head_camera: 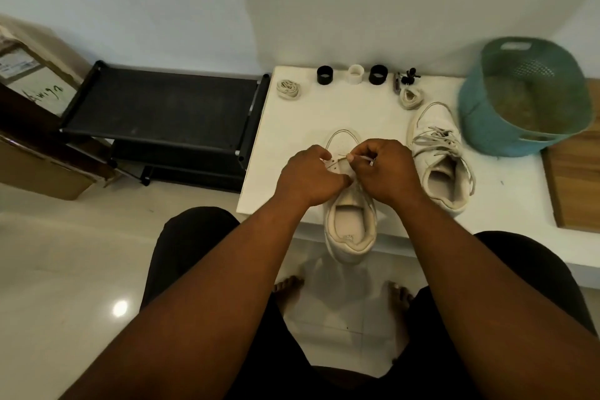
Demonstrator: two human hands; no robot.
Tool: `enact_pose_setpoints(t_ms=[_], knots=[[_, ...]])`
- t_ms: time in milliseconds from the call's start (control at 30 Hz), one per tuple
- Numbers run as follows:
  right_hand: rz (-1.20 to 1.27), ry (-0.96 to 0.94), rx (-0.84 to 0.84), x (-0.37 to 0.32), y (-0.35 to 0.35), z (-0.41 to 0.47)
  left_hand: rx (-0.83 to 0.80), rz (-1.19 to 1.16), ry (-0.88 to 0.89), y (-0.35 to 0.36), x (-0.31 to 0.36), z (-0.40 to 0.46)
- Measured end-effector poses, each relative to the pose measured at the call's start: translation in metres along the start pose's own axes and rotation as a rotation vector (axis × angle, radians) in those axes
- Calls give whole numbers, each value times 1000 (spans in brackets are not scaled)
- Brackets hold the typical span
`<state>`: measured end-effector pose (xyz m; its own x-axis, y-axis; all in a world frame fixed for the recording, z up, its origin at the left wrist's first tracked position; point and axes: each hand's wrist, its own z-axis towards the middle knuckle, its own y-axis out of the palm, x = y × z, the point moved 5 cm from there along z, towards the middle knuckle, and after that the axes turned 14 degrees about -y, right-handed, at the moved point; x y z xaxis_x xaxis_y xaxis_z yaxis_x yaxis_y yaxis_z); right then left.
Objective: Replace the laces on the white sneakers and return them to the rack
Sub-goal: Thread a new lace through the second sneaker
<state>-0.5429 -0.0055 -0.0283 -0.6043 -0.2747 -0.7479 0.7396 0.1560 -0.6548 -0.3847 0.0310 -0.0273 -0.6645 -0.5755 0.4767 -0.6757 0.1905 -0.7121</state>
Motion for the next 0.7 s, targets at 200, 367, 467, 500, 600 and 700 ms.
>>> enact_pose_setpoints(t_ms=[200, 367, 467, 500, 600, 700], knots=[[-14, -13, -51, 6, 17, 8, 108, 95, -6, -1, 8, -6], [-51, 28, -42, 16, 22, 8, 159, 57, 19, -1, 7, -1], [-32, 45, -28, 19, 26, 6, 158, -7, 39, 2, 2, 6], [-15, 48, -25, 19, 28, 5, 154, -35, 43, 3, 0, 8], [18, 60, -8, 19, 27, 5, 147, -93, 46, 5, -6, 11], [29, 56, 12, 19, 26, 6, 125, -160, 35, 5, -8, 11]])
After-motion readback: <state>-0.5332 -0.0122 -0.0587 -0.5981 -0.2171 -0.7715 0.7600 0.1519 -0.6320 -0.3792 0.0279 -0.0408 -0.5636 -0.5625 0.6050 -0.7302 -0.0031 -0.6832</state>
